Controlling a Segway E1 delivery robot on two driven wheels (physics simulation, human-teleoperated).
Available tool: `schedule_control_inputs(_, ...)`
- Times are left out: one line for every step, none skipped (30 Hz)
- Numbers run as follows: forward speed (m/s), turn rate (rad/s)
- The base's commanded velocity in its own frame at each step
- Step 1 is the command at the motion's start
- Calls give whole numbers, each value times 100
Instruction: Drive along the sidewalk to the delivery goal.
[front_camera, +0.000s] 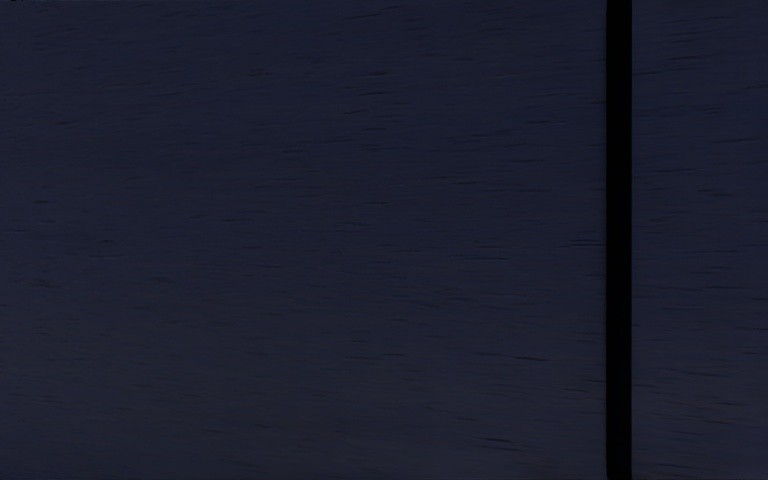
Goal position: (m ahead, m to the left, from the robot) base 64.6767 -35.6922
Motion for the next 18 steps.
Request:
schedule_control_inputs(0,-56)
schedule_control_inputs(0,-56)
schedule_control_inputs(0,-56)
schedule_control_inputs(0,-56)
schedule_control_inputs(0,-56)
schedule_control_inputs(0,-56)
schedule_control_inputs(0,-56)
schedule_control_inputs(0,-56)
schedule_control_inputs(0,-56)
schedule_control_inputs(0,-56)
schedule_control_inputs(0,-56)
schedule_control_inputs(0,-57)
schedule_control_inputs(0,-57)
schedule_control_inputs(0,-57)
schedule_control_inputs(0,-57)
schedule_control_inputs(0,-57)
schedule_control_inputs(0,-57)
schedule_control_inputs(0,-57)
